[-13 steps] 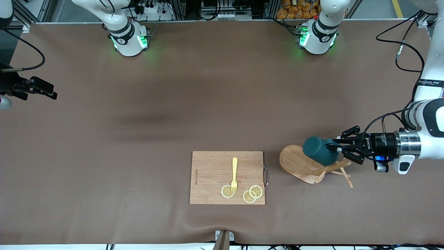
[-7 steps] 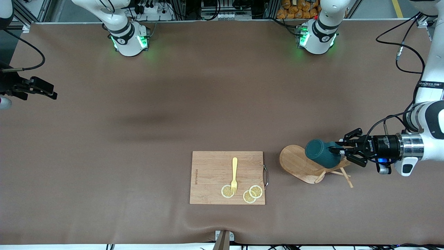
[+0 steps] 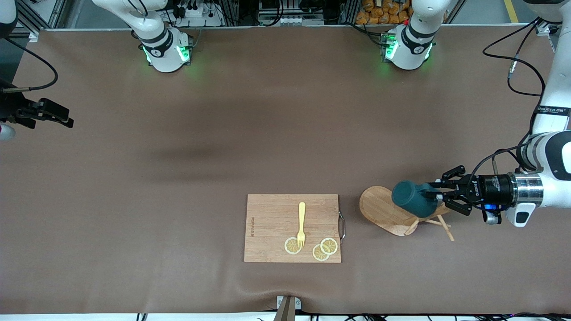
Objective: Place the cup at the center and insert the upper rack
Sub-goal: 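Hang the mug handle onto the wooden peg with the left gripper, then open the left gripper and pull it back from the mug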
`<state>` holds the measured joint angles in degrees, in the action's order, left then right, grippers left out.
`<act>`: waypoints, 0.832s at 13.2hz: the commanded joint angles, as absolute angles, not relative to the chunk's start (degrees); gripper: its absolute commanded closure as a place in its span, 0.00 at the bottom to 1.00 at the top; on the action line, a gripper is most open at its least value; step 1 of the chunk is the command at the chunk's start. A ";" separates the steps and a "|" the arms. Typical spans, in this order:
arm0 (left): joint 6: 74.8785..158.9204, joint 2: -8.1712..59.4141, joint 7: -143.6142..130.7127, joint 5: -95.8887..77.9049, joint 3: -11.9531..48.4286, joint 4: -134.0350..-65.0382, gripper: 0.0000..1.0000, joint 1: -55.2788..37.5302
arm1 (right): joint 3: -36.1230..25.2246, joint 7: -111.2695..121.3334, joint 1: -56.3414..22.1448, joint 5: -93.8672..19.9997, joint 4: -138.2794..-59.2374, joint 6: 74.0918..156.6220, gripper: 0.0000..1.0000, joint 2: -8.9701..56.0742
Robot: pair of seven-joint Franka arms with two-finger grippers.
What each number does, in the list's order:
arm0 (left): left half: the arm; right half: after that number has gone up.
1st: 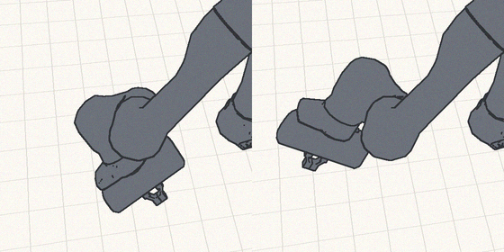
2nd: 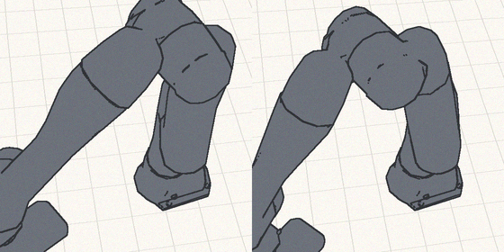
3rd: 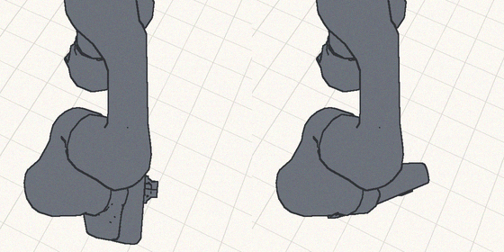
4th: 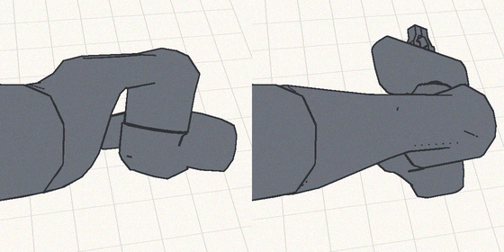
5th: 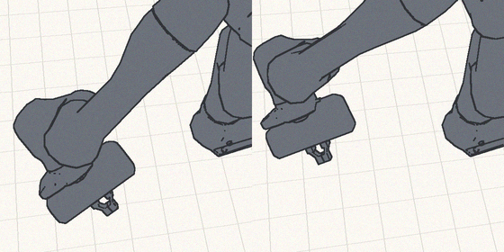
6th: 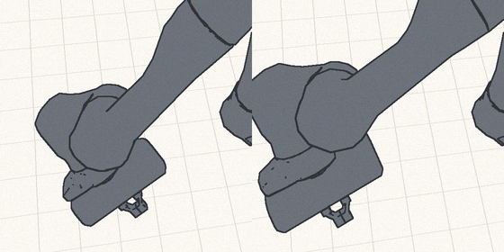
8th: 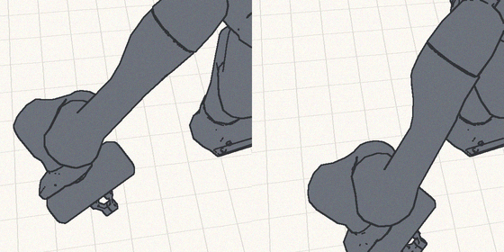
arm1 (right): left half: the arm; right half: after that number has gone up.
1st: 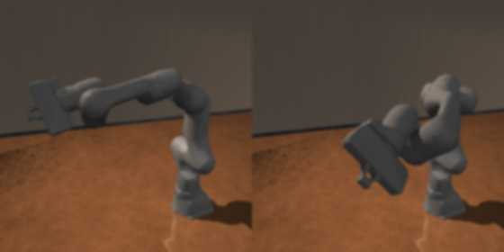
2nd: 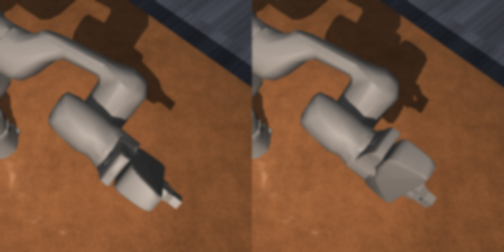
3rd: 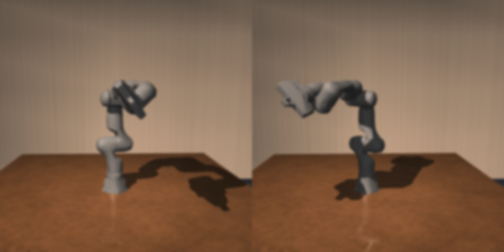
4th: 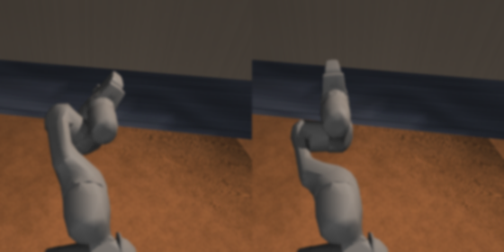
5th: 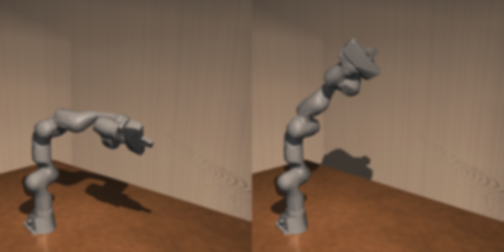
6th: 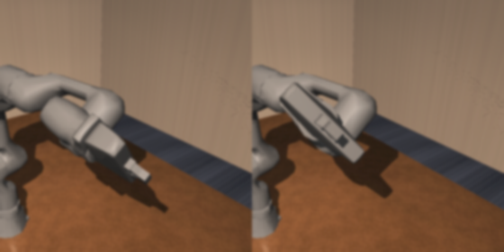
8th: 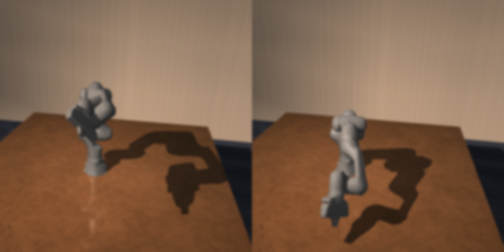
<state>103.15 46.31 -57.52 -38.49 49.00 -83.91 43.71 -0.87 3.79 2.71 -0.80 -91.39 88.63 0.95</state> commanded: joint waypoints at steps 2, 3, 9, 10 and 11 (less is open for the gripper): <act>101.95 46.93 -57.39 -39.64 48.69 -82.35 0.00 43.24 | -0.97 3.87 2.72 -0.70 -90.88 88.15 0.00 1.14; 101.95 46.93 -57.48 -39.64 48.69 -82.09 0.00 43.24 | -0.97 3.87 2.72 -0.70 -90.88 88.15 0.00 1.14; 101.69 46.23 -58.44 -42.01 48.87 -82.09 0.00 43.86 | -0.97 3.87 2.72 -0.70 -90.70 88.15 0.00 1.05; 101.08 46.06 -58.80 -42.10 48.87 -82.09 0.00 43.94 | -0.97 3.78 2.64 -0.70 -90.62 88.15 0.00 1.05; 100.38 45.97 -59.58 -42.10 48.95 -82.00 0.00 44.03 | -0.97 3.87 2.64 -0.70 -90.62 88.15 0.00 1.05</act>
